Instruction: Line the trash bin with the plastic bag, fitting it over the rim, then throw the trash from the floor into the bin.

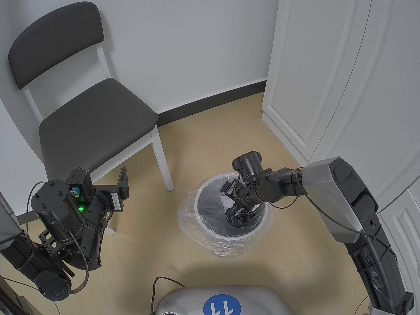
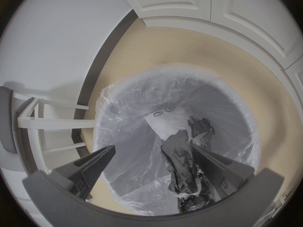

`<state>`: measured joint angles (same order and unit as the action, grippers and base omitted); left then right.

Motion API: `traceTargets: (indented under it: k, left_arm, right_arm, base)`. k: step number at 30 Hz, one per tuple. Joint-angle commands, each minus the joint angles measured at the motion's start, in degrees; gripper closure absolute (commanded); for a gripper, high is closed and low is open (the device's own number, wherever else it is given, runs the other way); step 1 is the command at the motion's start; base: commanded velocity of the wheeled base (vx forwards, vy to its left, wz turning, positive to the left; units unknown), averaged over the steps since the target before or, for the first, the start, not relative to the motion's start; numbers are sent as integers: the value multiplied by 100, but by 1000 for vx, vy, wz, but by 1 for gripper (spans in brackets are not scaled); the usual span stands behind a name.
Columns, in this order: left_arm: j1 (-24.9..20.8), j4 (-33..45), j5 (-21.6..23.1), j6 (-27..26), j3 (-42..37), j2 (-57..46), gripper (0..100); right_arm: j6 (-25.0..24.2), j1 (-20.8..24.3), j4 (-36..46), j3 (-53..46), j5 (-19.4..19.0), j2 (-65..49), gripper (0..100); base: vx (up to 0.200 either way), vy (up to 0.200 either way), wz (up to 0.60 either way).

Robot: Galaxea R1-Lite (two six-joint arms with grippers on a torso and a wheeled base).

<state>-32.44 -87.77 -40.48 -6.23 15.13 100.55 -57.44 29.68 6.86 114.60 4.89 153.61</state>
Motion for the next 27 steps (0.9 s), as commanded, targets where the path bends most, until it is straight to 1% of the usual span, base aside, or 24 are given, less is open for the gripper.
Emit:
traceTargets:
  k: [1,6,10,14,20,24,27]
  left_arm:
    - [1,-3,-3,-1,-1,0,0]
    - [1,-3,-3,-10,8,-35,0]
    - [1,-3,-3,-10,8,-35,0]
    - [10,-3,-3,-10,16,-53,0]
    - [10,-3,-3,-10,16,-53,0]
    - [10,-3,-3,-10,16,-62,0]
    - [10,-3,-3,-10,16,-62,0]
  right_arm:
    - [-4,2,-1,-1,3,-95,0]
    - [-4,11,-1,-1,30,-508,0]
    - [58,73,-1,-184,65,-692,0]
    - [251,99,8,-237,293,-842,0]
    - [313,99,34,-404,302,-1070,0]
    - [638,99,43,-685,355,-1290,0]
    - [1016,134,43,-1010,478,-1466,0]
  base:
    - [0,0,0]
    - [0,0,0]
    - [0,0,0]
    - [0,0,0]
    - [0,0,0]
    - [0,0,0]
    - [0,0,0]
